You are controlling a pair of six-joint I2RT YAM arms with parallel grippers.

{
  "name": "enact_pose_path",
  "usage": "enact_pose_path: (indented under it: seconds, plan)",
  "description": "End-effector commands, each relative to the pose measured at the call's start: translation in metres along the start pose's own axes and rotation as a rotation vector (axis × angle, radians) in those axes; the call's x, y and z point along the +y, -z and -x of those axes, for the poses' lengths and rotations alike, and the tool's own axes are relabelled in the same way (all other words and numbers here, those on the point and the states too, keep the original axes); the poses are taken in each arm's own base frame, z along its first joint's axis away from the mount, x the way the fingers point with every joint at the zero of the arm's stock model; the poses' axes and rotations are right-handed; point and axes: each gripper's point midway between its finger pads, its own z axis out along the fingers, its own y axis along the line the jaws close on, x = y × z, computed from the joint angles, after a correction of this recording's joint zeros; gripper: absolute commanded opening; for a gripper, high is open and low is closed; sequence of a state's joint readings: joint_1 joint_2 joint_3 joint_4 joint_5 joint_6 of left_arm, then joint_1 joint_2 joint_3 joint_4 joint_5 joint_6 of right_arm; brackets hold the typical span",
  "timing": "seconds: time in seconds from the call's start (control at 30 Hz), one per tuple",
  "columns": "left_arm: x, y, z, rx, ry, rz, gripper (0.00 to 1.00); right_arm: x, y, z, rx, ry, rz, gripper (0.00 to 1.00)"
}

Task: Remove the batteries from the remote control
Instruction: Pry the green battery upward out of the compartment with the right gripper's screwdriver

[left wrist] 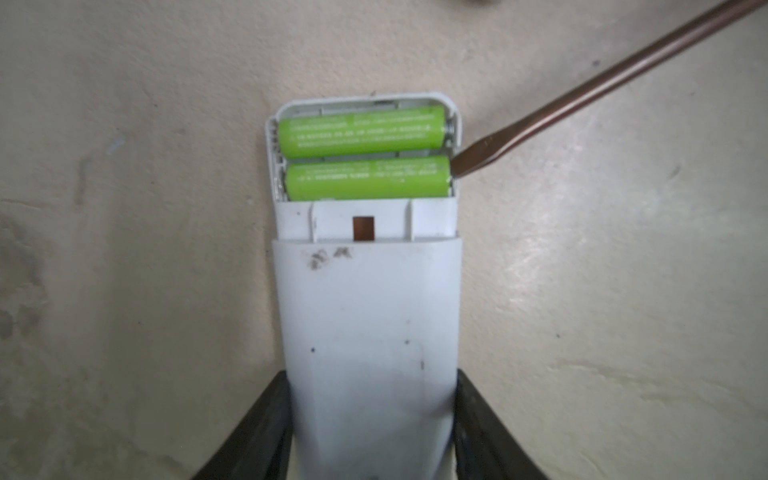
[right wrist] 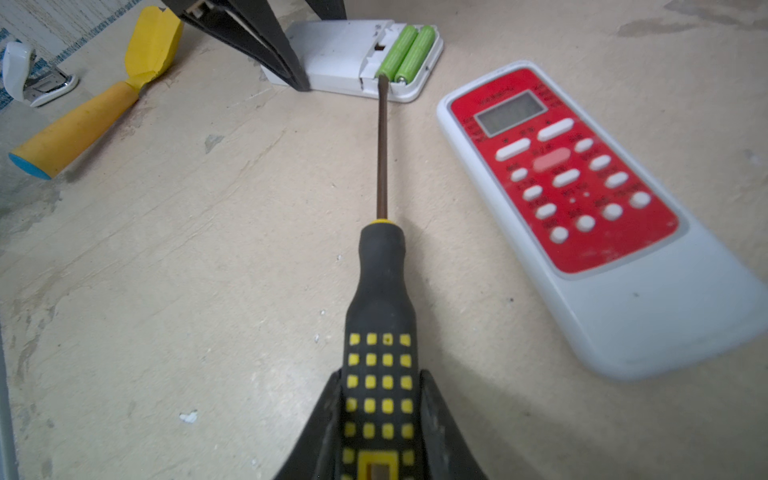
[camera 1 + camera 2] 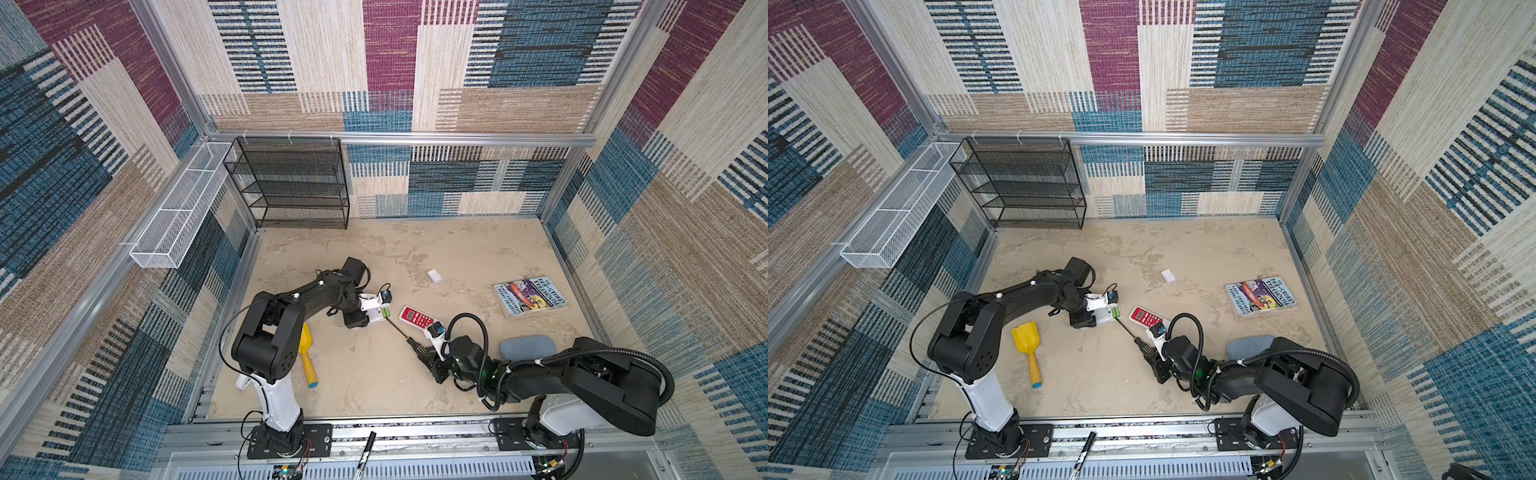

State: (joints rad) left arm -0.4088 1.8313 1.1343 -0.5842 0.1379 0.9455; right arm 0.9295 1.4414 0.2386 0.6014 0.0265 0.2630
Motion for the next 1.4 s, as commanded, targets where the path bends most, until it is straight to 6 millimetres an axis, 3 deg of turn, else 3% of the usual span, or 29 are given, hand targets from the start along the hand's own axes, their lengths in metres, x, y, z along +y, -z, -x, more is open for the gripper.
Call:
enact_pose_path:
  seconds: [0.0, 0.53, 0.83, 1.1, 1.37]
  plan:
    - [-0.029, -0.006, -0.025, 0.101, -0.019, -0.111, 0.50, -0.003, 0.002, 0.040, -0.161, -0.010, -0.035, 0.00]
    - [-0.029, -0.006, -0.024, 0.104, -0.022, -0.120, 0.49, -0.002, 0.007, 0.060, -0.225, 0.004, -0.046, 0.00]
    - [-0.023, -0.007, -0.030, 0.143, -0.035, -0.093, 0.49, -0.005, 0.004, 0.046, -0.169, 0.004, -0.055, 0.00]
    - [-0.019, -0.008, -0.035, 0.171, -0.034, -0.074, 0.49, 0.019, 0.002, 0.036, -0.106, 0.062, 0.079, 0.00]
    - [-0.021, -0.007, -0.024, 0.109, -0.015, -0.079, 0.49, 0.029, 0.001, 0.029, -0.057, 0.057, 0.135, 0.00]
